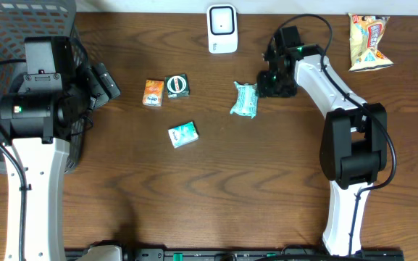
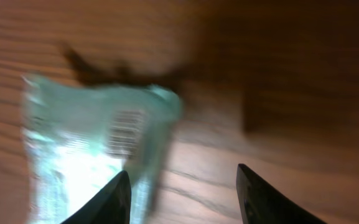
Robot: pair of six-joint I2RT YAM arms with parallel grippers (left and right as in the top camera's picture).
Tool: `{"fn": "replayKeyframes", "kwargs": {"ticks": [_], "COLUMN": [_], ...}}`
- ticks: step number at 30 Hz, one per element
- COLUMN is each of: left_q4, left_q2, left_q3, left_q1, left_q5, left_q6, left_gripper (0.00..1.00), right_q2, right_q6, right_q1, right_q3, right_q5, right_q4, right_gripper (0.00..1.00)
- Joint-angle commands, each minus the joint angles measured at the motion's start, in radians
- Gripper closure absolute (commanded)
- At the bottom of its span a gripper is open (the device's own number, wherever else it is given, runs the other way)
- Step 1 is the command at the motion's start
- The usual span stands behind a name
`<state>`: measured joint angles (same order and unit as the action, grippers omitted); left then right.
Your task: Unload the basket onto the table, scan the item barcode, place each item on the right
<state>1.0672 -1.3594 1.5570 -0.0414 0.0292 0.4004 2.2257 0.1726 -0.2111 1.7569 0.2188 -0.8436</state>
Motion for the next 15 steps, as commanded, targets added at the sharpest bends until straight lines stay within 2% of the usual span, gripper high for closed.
{"fn": "replayKeyframes", "kwargs": {"ticks": [1,6,10,15], "left_q4": [0.002,0.002,0.002,0.002], "left_q2": [0.006,0.006,0.006,0.006], "left_q3": [0.000,0.000,0.000,0.000], "left_q1": [-0.004,-0.004,-0.004,-0.004], "left_q5": [0.006,0.006,0.006,0.006], "left_q6": [0.009,0.009,0.009,0.009], "left_gripper": [0.03,0.02,0.02,0.02], "right_q2": [-0.023,-0.025,-0.034,-0.042], "right_q6": [0.007,0.006,0.006,0.006], "right_q1": [0.009,0.012,0.015,0.010], "right_q3": [0.020,0.038,0.042,0.042], "right_q5": [0.195,0.399,0.497,0.517], "right_q4": [0.023,0.017,0.009,-0.012], "right_gripper": [0.52,0.46,0.47,0.50]}}
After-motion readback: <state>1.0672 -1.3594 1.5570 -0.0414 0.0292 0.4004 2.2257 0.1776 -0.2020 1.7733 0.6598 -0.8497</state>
